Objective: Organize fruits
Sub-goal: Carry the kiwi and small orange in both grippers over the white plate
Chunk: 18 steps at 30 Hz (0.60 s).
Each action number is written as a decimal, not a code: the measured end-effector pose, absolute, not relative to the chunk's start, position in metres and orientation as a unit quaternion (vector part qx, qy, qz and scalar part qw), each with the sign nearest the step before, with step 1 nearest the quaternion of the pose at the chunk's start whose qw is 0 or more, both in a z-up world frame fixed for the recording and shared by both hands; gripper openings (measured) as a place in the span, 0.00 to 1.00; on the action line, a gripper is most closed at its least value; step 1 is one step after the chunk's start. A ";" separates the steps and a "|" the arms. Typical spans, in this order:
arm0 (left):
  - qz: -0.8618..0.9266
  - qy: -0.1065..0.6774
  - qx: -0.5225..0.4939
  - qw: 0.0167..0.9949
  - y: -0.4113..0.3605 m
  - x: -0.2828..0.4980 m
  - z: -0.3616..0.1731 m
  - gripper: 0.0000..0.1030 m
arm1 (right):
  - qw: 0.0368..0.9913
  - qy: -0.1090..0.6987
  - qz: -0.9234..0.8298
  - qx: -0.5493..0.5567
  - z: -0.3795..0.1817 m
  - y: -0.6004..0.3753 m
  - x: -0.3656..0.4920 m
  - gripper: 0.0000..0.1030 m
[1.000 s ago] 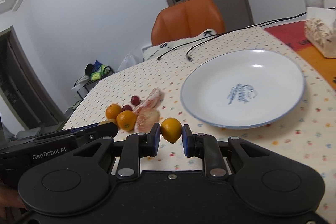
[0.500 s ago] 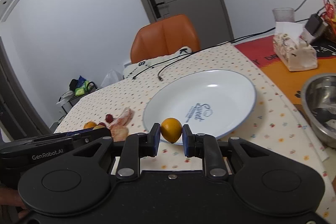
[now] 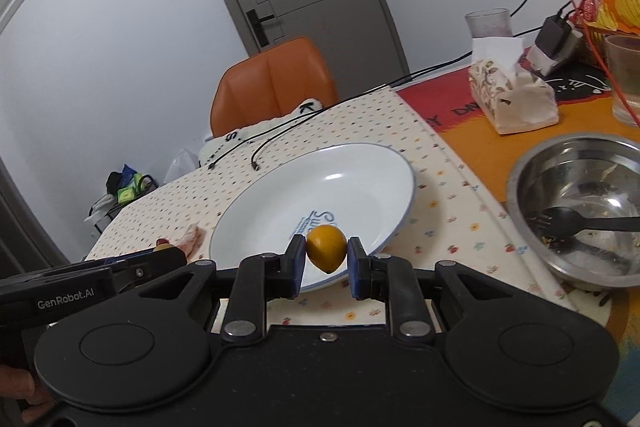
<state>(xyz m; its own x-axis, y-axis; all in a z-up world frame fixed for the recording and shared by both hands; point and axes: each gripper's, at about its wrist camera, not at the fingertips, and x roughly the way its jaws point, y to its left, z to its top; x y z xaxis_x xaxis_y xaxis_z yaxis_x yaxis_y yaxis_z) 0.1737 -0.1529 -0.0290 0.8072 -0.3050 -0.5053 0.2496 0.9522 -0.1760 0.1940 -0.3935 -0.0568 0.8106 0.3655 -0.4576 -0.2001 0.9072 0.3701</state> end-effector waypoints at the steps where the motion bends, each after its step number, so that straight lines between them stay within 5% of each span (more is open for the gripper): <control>1: -0.147 0.274 -0.050 0.949 -0.155 0.175 -0.029 0.24 | 0.939 0.267 0.150 0.155 -0.057 -0.395 0.195 0.20; 18: -0.156 0.274 -0.042 0.948 -0.179 0.201 -0.031 0.24 | 0.938 0.266 0.153 0.162 -0.060 -0.403 0.206 0.20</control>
